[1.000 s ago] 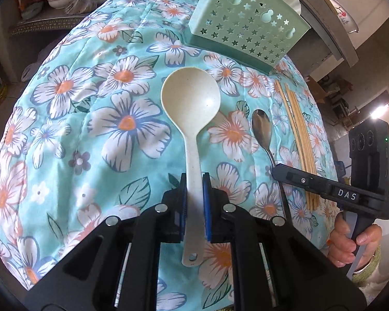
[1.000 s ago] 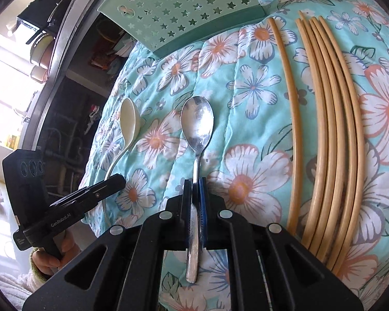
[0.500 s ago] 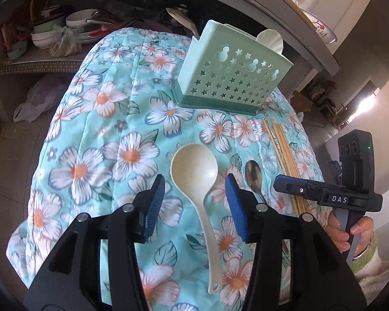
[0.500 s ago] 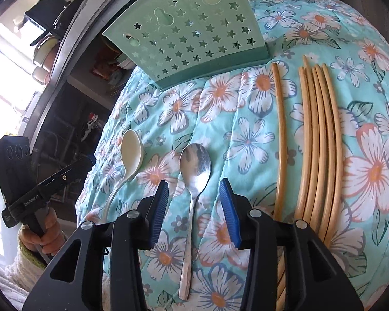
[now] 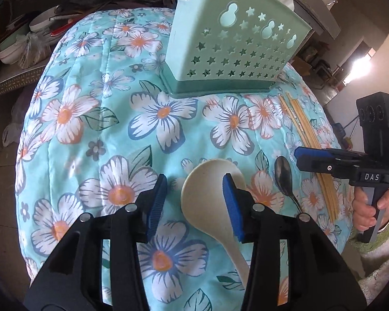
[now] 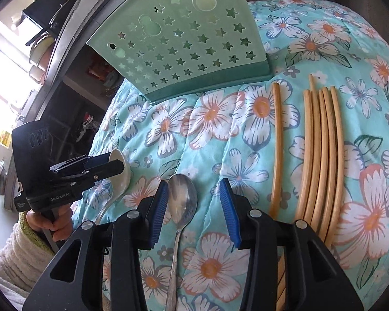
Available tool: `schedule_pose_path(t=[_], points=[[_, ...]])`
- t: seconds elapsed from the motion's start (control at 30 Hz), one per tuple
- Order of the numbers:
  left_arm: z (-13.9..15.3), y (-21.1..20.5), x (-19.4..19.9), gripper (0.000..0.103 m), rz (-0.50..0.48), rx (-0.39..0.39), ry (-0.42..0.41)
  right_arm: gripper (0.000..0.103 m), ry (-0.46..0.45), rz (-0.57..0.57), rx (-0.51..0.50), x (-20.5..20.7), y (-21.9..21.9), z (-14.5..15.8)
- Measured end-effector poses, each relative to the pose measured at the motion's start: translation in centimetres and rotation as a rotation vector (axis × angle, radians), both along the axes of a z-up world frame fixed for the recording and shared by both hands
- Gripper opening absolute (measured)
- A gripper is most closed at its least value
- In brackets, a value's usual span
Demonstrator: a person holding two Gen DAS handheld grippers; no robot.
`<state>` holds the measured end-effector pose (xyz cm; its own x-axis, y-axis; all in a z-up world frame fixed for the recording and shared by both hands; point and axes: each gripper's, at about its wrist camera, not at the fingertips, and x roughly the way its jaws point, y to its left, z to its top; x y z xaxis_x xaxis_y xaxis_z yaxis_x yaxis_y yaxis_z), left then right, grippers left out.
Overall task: Organize utensils
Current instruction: 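Move the left tool to the white ladle and close on its bowl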
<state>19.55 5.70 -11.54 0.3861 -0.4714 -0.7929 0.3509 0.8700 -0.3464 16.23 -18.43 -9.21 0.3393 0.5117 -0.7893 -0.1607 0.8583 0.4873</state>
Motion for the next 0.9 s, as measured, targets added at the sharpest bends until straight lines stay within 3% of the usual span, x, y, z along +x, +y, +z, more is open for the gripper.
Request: schedule_pose_path(t=[0.17,0.3,0.47,0.73,0.9], points=[[-0.3,-0.5,0.0,0.026,-0.021,0.002,0.004,0.04,-0.009,0.039,-0.032,0.9,0.9,-0.7],[-0.5,-1.4,-0.1,0.018,-0.038,0.069,-0.008,0.036,-0.034,0.076,-0.069,1.2,2.0,-0.6],[-0.3,-2.3,-0.3,0.015,-0.061,0.146,-0.042,0.026,-0.05,0.134,-0.127,1.0,3.7,-0.8],[0.1,-2.3,-0.1,0.007,-0.062,0.138,-0.049,0.008,-0.043,0.165,-0.145,0.6,4.4,-0.9],[0.8,-2.4,-0.7,0.005,-0.059,0.144,-0.068,0.004,-0.064,0.168,-0.158,-0.1,4.1,-0.2]])
